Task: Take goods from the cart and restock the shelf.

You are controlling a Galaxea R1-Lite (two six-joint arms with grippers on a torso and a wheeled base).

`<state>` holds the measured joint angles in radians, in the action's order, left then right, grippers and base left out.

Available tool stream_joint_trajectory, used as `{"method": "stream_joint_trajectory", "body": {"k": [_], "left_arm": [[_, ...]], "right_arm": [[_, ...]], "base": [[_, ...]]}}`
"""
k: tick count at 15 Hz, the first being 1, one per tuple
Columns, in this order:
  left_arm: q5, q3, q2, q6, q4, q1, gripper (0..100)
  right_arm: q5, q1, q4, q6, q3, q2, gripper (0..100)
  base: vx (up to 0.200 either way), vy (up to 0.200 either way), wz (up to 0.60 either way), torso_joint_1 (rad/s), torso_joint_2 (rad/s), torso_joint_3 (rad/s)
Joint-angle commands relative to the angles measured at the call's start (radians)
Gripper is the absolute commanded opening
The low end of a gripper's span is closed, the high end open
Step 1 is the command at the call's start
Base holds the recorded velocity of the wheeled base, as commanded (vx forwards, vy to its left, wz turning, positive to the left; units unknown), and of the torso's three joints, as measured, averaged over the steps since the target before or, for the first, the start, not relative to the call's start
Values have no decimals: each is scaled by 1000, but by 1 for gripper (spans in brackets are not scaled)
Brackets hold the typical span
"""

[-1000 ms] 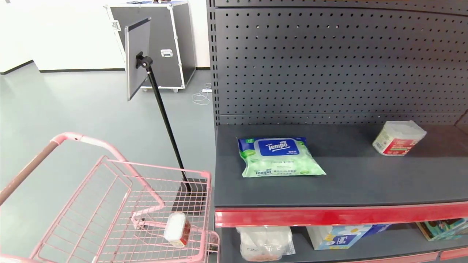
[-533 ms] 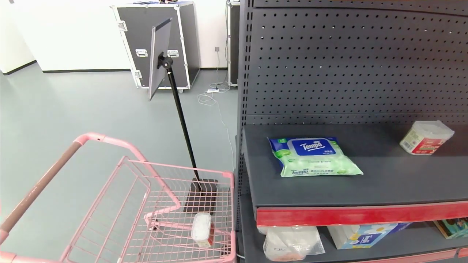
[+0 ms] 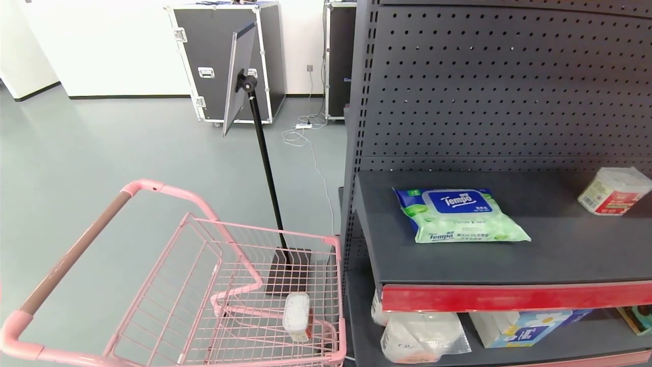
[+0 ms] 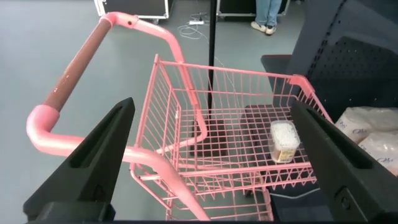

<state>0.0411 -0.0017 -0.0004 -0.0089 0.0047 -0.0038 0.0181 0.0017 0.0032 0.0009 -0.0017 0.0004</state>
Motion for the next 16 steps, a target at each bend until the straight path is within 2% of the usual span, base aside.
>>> {"method": "stream_joint_trajectory", "body": {"k": [1,11,16], "left_arm": [[0,0,0,0,0,1,100],[-1,0,0,0,0,1,100],[-1,0,0,0,0,-1,100]], "right_arm": [[0,0,0,1,0,0,100],[2,1,0,2,0,0,100],[3,1,0,2,0,0,100]], "base": [[0,0,0,-124,339,198],[0,0,0,-144,372,220],[0,0,0,-176,493,323]]}}
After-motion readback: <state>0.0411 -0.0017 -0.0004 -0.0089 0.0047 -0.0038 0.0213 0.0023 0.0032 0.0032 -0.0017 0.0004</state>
